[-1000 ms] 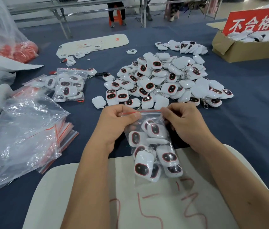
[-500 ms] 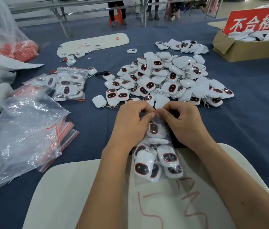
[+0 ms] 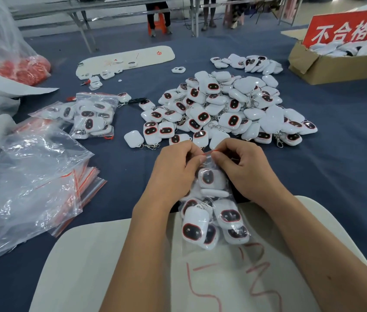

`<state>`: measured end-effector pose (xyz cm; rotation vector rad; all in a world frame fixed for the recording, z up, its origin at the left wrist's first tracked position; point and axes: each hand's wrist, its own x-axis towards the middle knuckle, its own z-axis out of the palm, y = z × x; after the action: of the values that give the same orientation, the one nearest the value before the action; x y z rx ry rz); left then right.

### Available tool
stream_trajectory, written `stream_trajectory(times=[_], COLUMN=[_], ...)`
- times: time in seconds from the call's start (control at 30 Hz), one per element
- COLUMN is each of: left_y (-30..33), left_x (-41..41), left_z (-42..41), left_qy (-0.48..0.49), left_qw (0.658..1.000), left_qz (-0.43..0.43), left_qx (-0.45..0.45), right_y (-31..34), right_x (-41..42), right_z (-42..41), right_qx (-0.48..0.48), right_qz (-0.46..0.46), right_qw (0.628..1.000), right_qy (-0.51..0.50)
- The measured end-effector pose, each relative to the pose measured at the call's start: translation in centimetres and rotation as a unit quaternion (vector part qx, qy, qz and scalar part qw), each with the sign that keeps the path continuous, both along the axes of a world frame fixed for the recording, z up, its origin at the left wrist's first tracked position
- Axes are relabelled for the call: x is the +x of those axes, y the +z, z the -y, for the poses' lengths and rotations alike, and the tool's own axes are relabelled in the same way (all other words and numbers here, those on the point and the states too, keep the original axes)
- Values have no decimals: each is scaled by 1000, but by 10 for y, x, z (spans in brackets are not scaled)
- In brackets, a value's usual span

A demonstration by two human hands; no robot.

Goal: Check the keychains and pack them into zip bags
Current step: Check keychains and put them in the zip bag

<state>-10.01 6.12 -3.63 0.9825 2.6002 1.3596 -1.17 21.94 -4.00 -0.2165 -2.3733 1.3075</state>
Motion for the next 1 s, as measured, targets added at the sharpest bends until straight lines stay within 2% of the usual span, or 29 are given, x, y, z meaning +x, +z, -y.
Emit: stream_trajectory(times=[0.5, 0.67, 0.87, 1.0], left_y=[1, 1, 3, 3], left_x=[-2, -5, -3, -4], left_z=[2, 8, 6, 10], left_qy=[9, 29, 26, 42], left_qw=[999, 998, 998, 997], left_qz=[-3, 44, 41, 60], left_qx=[31, 36, 44, 40], right_y=[0, -1, 2, 1], right_x=[-2, -1, 0, 0], right_z=[-2, -4, -4, -1], right_qx=[-46, -54, -90, -78], right_qz=[9, 7, 8, -8], right_qw=[999, 998, 996, 997], right_qy=[2, -21, -14, -25])
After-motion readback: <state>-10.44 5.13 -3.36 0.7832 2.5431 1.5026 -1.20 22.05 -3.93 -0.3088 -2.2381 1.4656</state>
